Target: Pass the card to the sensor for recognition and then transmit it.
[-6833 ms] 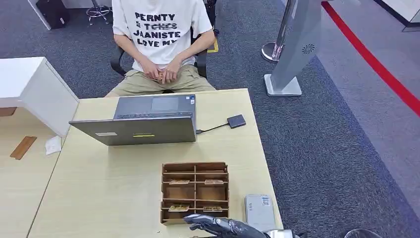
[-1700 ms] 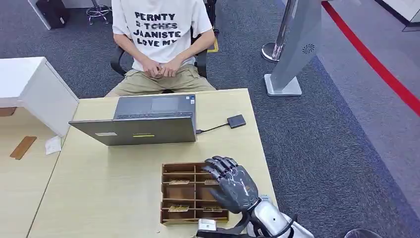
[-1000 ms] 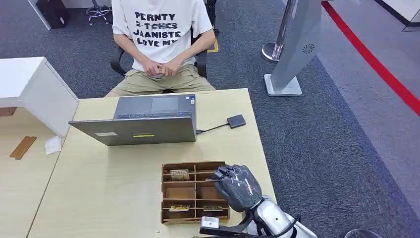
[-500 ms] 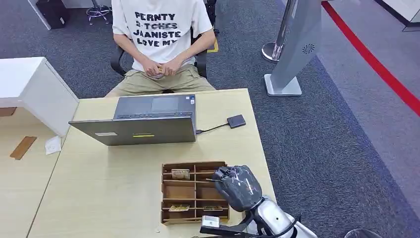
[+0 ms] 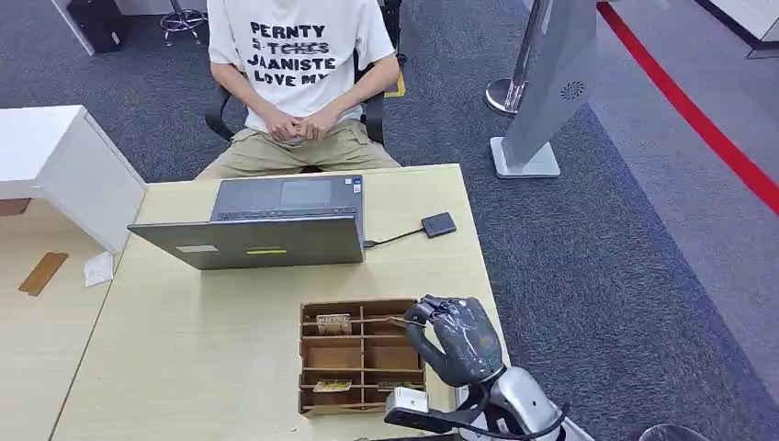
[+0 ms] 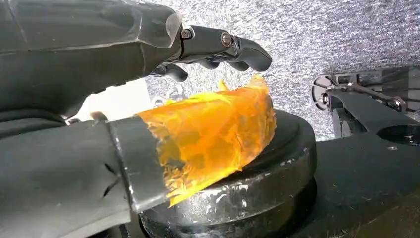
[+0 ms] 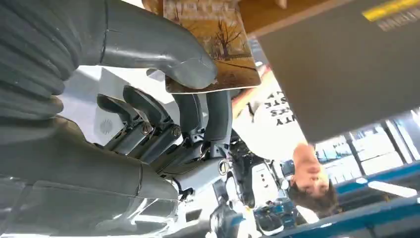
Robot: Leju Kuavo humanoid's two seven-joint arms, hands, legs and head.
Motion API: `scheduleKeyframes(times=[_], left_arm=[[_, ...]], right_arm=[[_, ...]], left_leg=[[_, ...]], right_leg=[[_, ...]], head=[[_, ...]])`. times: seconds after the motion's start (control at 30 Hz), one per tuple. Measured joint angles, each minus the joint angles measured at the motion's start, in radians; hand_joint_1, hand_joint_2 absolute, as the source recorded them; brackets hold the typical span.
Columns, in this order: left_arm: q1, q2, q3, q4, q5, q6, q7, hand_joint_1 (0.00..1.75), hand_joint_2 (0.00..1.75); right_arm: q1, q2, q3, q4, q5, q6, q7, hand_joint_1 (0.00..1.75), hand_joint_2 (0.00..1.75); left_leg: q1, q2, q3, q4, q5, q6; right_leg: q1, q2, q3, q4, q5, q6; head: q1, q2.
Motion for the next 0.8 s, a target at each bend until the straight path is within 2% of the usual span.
scheduleKeyframes(times=[0.33,0.8], left_arm=[[0.001,0.0,0.0,0.0,0.007,0.006,-0.002,0.0,0.0],[0.001,0.0,0.0,0.0,0.004,0.008,-0.005,0.0,0.0]], right_arm=[[0.079,-0.024,-0.083,-0.157,-0.202,0.004,-0.13,1.75,1.75],[0.118,-0.034,-0.126,-0.232,-0.239,0.017,-0.169,1.75,1.75]], left_leg=[[0.0,0.0,0.0,0.0,0.0,0.0],[0.0,0.0,0.0,0.0,0.0,0.0]], right_leg=[[0.0,0.0,0.0,0.0,0.0,0.0],[0.0,0.0,0.0,0.0,0.0,0.0]], head=[[0.0,0.0],[0.0,0.0]])
